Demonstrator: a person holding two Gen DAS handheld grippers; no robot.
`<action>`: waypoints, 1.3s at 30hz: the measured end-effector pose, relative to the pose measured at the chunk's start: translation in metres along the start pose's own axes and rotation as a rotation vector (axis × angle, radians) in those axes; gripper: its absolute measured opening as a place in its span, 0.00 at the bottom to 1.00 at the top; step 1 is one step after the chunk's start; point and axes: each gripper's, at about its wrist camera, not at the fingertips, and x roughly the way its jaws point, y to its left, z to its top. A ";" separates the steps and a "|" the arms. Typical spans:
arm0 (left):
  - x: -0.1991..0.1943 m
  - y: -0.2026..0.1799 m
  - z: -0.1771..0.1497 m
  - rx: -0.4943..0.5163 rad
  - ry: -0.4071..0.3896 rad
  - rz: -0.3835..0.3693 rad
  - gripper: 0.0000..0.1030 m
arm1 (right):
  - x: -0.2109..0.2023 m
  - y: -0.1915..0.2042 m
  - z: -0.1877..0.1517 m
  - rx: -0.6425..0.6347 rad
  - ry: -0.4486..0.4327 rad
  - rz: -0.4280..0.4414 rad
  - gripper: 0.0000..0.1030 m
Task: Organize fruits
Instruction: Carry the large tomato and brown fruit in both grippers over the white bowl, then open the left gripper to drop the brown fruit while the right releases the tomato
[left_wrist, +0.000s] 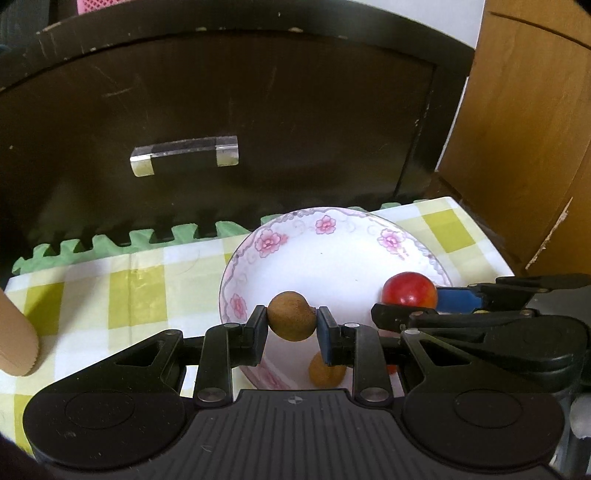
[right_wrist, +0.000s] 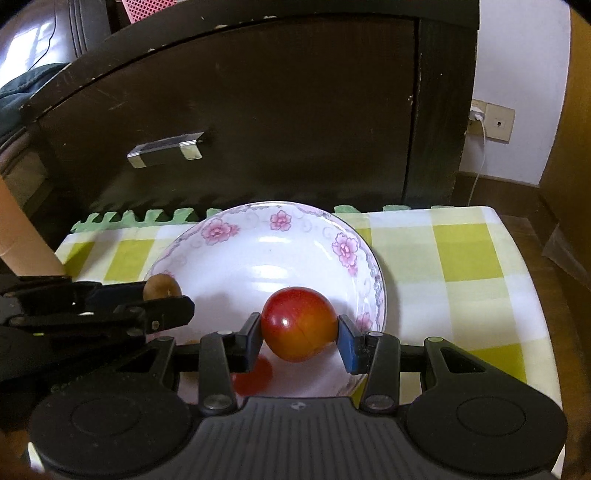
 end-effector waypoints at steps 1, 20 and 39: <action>0.001 0.001 0.001 -0.001 0.001 0.002 0.34 | 0.002 0.000 0.001 -0.004 0.000 0.001 0.40; 0.009 0.004 0.006 -0.023 0.024 0.009 0.43 | 0.006 -0.002 0.007 -0.004 -0.008 -0.010 0.41; -0.042 0.001 0.002 -0.014 -0.024 0.019 0.51 | -0.049 0.007 0.006 -0.010 -0.079 -0.031 0.43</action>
